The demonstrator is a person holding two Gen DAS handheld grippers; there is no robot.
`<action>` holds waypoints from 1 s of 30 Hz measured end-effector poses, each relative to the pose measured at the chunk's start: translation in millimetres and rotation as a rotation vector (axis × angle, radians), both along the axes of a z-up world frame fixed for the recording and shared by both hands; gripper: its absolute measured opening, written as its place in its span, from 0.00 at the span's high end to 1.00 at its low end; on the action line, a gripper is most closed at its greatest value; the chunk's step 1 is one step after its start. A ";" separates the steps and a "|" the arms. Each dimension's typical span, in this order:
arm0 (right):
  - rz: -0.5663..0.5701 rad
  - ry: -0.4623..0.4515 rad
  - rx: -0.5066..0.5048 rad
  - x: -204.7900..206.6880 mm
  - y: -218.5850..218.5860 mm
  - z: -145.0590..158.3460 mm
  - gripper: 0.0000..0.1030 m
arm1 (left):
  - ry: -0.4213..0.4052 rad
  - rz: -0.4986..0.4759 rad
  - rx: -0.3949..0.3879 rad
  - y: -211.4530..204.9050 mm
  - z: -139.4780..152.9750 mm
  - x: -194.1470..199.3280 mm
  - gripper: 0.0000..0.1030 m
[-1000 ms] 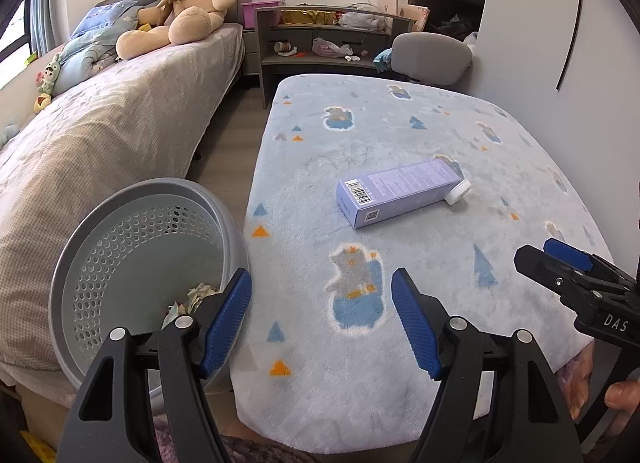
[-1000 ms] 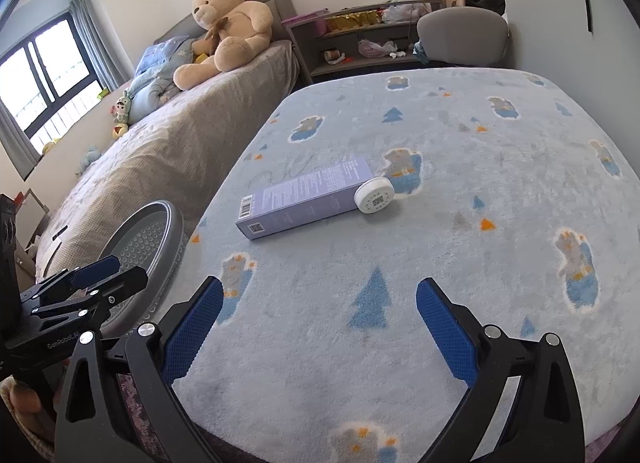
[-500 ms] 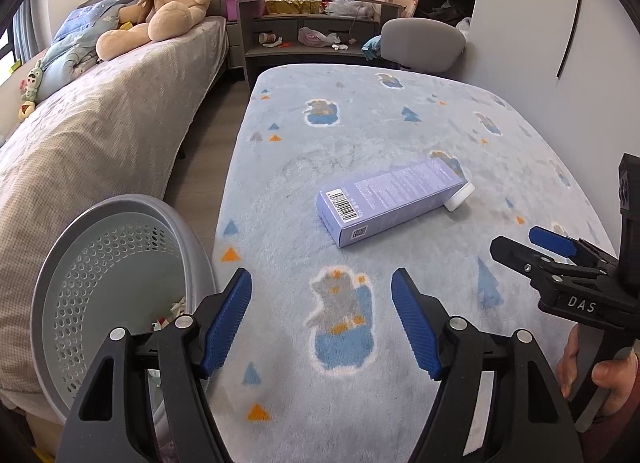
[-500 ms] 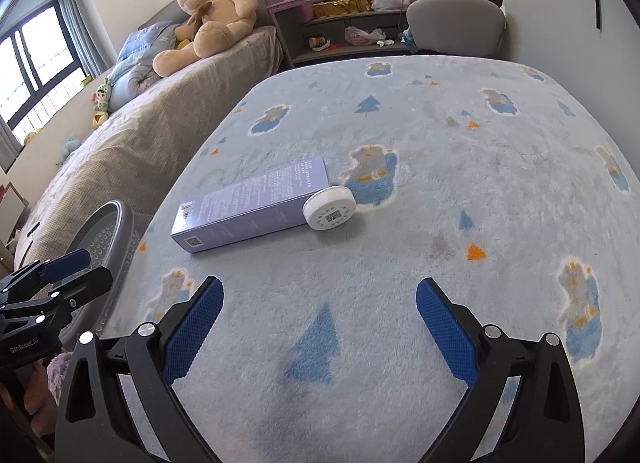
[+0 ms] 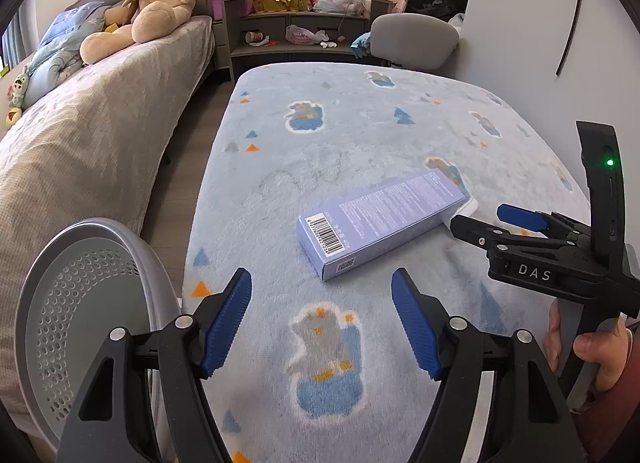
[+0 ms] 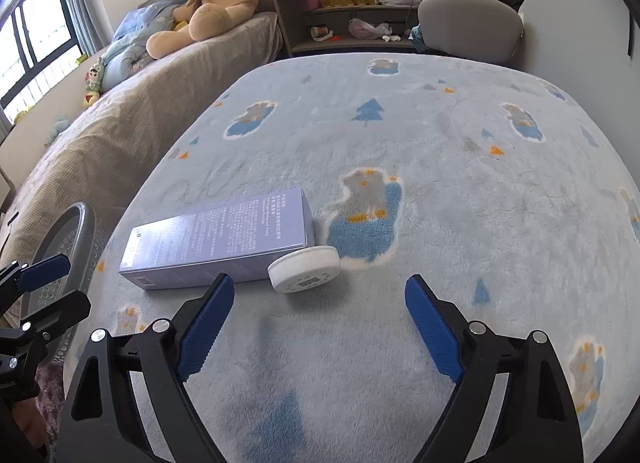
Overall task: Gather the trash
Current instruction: 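Grasp the white round cap with the right tool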
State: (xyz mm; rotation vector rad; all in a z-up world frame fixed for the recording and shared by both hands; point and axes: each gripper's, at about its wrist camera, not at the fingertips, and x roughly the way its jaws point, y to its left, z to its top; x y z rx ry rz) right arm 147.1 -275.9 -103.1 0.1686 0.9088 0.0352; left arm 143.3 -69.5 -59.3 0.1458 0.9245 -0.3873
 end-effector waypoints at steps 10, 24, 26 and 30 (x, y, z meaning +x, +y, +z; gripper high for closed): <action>0.023 0.002 -0.052 5.8 5.6 -4.1 0.31 | 0.015 0.002 -0.001 -3.6 -6.6 8.6 0.33; 0.044 0.006 -0.036 5.1 7.1 -2.0 0.62 | 0.033 -0.093 0.008 -24.6 -6.6 25.5 0.33; 0.039 0.007 -0.025 3.8 4.6 -2.1 0.62 | 0.028 -0.096 0.022 -27.2 -6.4 28.8 0.33; 0.031 0.008 -0.004 0.0 0.4 -0.8 0.62 | 0.021 -0.104 0.032 -29.5 -5.3 32.2 0.33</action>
